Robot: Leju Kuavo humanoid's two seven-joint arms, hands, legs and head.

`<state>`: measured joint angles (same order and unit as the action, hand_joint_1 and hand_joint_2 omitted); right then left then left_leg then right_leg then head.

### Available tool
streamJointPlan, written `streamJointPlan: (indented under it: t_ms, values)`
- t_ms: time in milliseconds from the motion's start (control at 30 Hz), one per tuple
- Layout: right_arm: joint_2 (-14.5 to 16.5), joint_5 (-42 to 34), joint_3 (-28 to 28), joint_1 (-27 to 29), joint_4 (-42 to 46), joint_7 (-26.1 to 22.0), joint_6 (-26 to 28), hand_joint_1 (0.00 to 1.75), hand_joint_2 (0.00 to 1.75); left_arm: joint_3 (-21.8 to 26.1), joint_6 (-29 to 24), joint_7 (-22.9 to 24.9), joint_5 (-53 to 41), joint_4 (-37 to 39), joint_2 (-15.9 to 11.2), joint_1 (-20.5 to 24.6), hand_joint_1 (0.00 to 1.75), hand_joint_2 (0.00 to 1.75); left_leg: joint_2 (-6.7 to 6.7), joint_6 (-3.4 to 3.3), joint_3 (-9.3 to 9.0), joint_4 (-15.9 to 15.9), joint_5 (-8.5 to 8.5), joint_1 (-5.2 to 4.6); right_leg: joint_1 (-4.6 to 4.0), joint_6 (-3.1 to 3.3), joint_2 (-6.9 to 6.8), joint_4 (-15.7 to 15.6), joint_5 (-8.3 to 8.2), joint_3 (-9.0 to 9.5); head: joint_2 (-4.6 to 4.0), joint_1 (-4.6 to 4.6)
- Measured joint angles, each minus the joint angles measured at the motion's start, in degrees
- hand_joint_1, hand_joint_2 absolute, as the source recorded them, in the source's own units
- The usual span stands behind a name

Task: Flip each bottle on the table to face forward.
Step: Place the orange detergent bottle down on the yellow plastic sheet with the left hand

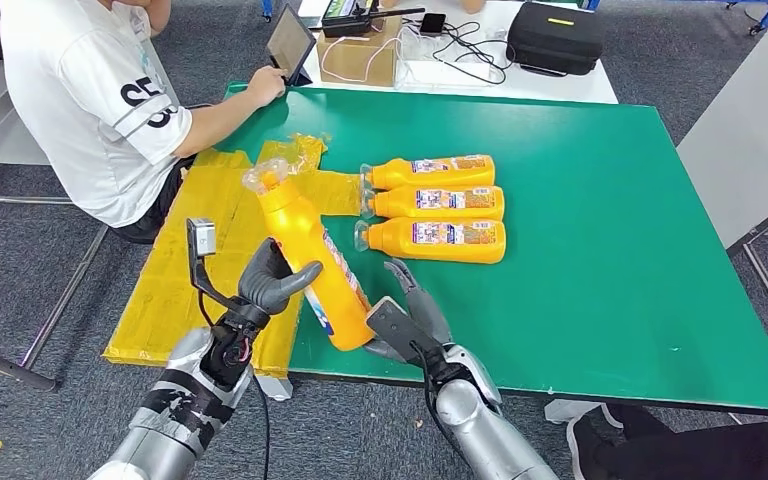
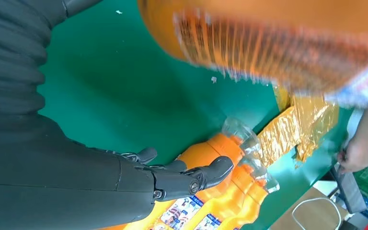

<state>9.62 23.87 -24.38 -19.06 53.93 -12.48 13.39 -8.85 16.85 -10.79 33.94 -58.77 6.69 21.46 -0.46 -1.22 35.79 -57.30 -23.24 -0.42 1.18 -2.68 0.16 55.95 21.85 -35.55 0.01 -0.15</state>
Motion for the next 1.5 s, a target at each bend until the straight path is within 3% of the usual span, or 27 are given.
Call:
streamJointPlan:
  t_ms: [167, 333, 433, 967, 1167, 1500]
  values:
    - [-0.6, -3.1, 2.4, 0.5, 2.1, -1.2, 0.4, 0.0, 1.75, 0.5, -2.2, -2.7, -5.6, 2.6, -2.7, 1.0, 1.75, 1.75, 0.03, 0.0, 0.0, 0.0, 0.0, 0.01, -0.01, 0.0, 0.01, 0.0, 0.0, -0.01, 0.01, 0.0]
    - [-1.3, -6.2, 5.2, 1.6, 6.7, -2.6, 1.1, 0.0, 1.75, 0.4, -18.1, -8.3, -31.3, 6.4, -7.0, 4.1, 1.75, 1.75, 0.05, 0.01, 0.0, 0.0, 0.02, 0.03, -0.02, 0.01, 0.01, 0.0, 0.0, -0.04, 0.0, 0.01]
    - [-1.5, -7.7, 6.9, 2.4, 9.8, -3.3, 1.1, 0.0, 1.75, 0.4, -23.6, -9.0, -41.5, 9.0, -9.0, 6.7, 1.75, 1.75, 0.03, 0.02, -0.01, 0.0, 0.02, 0.03, -0.02, 0.01, 0.01, 0.0, -0.01, -0.01, 0.0, 0.01]
    - [-1.5, -8.5, 9.0, 3.7, 13.7, -3.7, 1.0, 0.0, 1.75, 0.6, -25.0, -9.2, -44.9, 12.9, -10.2, 9.4, 1.75, 1.75, 0.04, 0.02, -0.03, 0.0, 0.03, 0.02, -0.01, 0.01, 0.01, 0.0, -0.01, 0.01, 0.01, 0.0]
    - [-1.2, -9.9, 9.1, 3.6, 14.4, -4.5, 0.8, 0.0, 1.75, 0.1, -33.7, -5.0, -65.5, 17.2, -11.4, 13.5, 1.75, 1.75, 0.06, 0.04, -0.07, 0.0, 0.04, 0.03, -0.02, 0.02, 0.01, 0.0, -0.03, 0.05, 0.0, 0.02]
    - [-0.7, -10.8, 8.4, 2.5, 14.5, -4.5, -0.9, 0.0, 1.75, -4.5, -33.8, -0.7, -89.4, 28.6, -15.0, 20.0, 1.75, 1.75, 0.11, 0.08, -0.05, 0.0, 0.12, 0.06, -0.05, 0.02, 0.01, 0.1, -0.04, 0.02, 0.0, 0.01]
